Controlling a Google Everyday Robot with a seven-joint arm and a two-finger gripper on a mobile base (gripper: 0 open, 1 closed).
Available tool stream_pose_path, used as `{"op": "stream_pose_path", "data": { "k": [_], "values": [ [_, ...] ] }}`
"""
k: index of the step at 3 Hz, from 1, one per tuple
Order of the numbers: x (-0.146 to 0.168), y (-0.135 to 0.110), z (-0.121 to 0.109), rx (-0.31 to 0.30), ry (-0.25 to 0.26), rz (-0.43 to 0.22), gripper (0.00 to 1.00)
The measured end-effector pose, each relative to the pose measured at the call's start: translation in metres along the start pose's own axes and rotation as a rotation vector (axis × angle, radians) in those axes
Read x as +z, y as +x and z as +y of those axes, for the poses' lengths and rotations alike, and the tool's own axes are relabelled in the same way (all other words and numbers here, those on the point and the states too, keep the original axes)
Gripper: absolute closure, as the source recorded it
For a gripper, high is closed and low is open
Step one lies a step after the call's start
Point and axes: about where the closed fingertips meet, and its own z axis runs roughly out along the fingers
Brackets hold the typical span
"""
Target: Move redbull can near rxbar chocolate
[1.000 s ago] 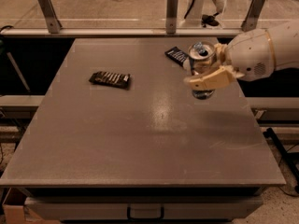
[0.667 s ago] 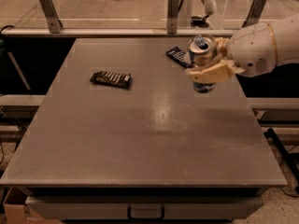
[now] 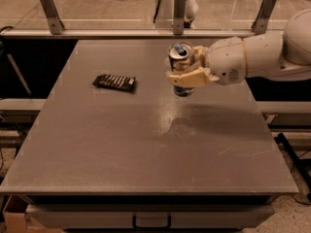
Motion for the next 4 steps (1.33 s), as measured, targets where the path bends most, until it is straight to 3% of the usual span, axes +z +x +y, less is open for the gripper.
{"op": "stream_pose_path", "data": {
  "k": [2,3,4],
  "values": [
    [0.084,-0.002,-0.045,-0.031,-0.054,-0.12,1.0],
    [0.111,0.003,-0.054,-0.013,-0.071,-0.14,1.0],
    [0.128,0.013,-0.055,0.021,-0.077,-0.121,0.82]
  ]
}}
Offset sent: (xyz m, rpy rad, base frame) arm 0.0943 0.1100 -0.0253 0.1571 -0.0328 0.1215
